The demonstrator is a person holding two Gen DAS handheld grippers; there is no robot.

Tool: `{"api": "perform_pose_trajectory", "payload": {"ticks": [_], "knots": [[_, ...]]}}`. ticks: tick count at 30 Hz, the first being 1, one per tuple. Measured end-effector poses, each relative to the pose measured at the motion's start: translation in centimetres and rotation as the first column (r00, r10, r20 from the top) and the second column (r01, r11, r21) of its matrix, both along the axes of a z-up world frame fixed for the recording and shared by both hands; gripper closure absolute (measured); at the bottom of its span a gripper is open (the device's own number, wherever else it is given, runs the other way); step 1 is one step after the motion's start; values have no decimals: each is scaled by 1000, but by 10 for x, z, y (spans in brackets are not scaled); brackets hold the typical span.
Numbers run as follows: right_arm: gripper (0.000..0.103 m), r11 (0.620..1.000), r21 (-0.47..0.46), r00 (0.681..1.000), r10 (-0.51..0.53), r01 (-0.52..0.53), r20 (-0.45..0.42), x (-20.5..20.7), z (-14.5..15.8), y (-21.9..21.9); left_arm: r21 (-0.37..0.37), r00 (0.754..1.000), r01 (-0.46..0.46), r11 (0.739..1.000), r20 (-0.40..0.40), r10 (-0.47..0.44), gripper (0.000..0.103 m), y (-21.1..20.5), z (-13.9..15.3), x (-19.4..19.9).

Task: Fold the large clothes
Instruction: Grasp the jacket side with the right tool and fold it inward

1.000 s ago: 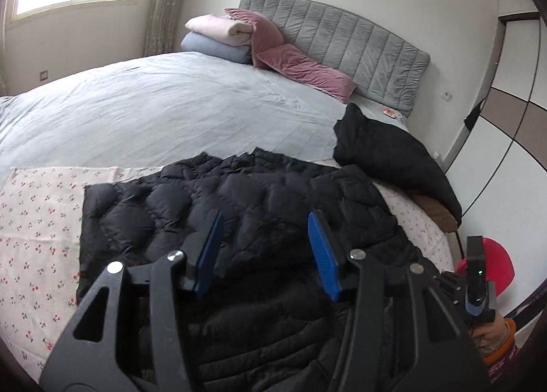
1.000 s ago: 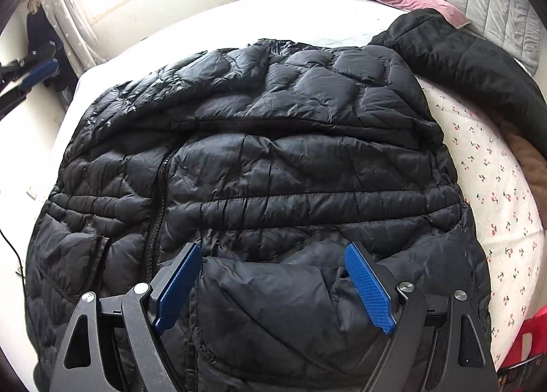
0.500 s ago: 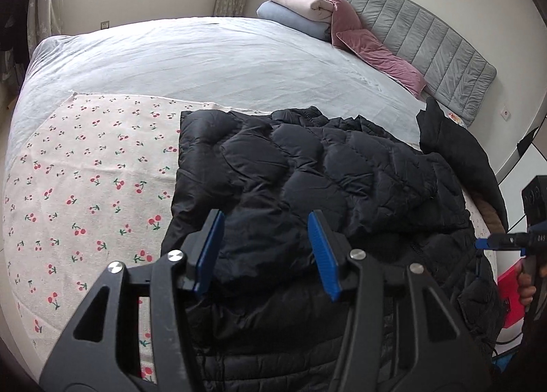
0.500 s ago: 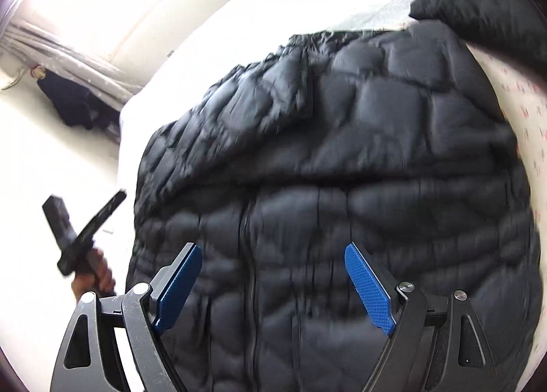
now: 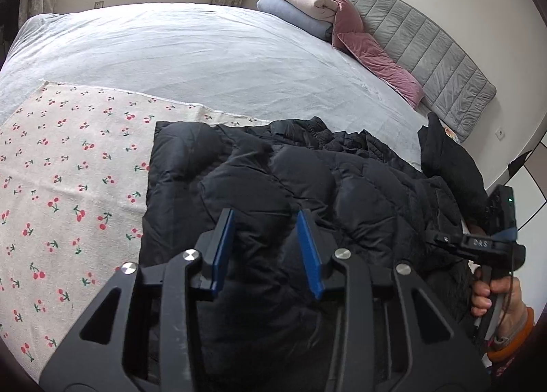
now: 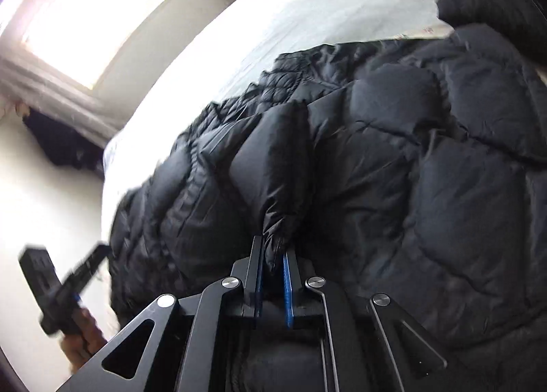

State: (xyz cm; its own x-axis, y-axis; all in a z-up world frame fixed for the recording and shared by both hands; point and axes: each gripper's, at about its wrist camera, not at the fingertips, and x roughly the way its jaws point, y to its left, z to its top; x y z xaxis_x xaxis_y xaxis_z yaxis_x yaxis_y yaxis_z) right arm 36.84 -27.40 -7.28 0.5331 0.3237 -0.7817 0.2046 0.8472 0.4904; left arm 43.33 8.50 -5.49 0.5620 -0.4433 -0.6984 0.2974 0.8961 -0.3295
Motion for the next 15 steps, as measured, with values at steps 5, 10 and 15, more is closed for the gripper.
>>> {"api": "perform_pose_trajectory", "payload": {"ticks": [5, 10, 15], "knots": [[94, 976, -216, 999, 45, -38, 27, -14, 3, 14, 159, 997, -66, 985, -37, 73, 67, 10, -46, 5], [84, 984, -179, 1000, 9, -9, 2, -13, -2, 3, 198, 994, -89, 976, -40, 99, 63, 11, -40, -5], [48, 985, -174, 1000, -3, 0, -14, -44, 19, -10, 222, 996, -83, 972, -5, 86, 25, 10, -9, -36]]}}
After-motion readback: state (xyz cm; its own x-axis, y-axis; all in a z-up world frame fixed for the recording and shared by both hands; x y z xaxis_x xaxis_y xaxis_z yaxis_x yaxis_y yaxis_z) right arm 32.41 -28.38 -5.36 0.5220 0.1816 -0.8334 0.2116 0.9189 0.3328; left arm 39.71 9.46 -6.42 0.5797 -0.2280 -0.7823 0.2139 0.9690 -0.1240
